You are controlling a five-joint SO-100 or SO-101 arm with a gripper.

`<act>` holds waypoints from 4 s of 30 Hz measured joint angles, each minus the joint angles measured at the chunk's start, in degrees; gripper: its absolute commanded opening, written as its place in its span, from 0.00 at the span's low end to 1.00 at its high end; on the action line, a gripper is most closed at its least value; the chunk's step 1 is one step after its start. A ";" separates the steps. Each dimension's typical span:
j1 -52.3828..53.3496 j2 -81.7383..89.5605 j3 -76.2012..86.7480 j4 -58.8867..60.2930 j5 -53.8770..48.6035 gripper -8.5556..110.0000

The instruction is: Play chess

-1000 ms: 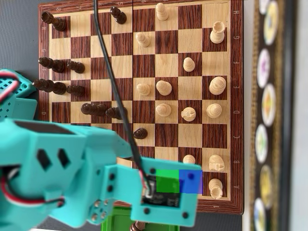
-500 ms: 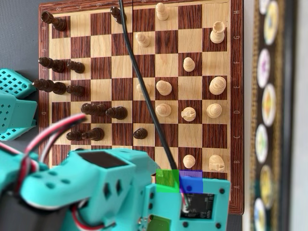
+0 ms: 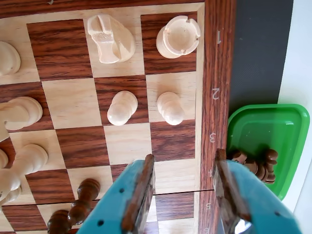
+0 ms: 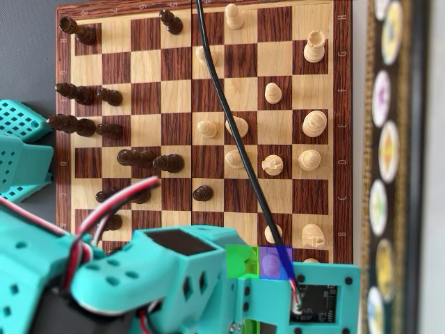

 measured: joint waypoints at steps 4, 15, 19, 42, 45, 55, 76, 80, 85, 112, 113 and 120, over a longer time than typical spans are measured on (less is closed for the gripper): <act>0.00 -3.16 -1.93 0.00 -1.14 0.22; -0.09 -7.73 -5.27 -0.53 -1.49 0.22; -0.09 -9.76 -7.47 -0.53 -1.49 0.22; -0.09 -12.57 -10.11 -0.62 -1.49 0.18; -0.09 -12.57 -10.11 -0.62 -1.49 0.17; -0.09 -12.57 -10.11 -0.62 -1.49 0.17; -0.09 -12.57 -10.11 -0.62 -1.49 0.13; -0.09 -12.57 -10.11 -0.62 -1.49 0.13; -0.09 -12.57 -10.11 -0.62 -1.49 0.13; 2.37 3.78 6.68 -2.29 -3.16 0.13; 2.37 4.22 8.17 -3.16 -3.16 0.13; 2.29 5.10 13.27 -5.80 -3.25 0.13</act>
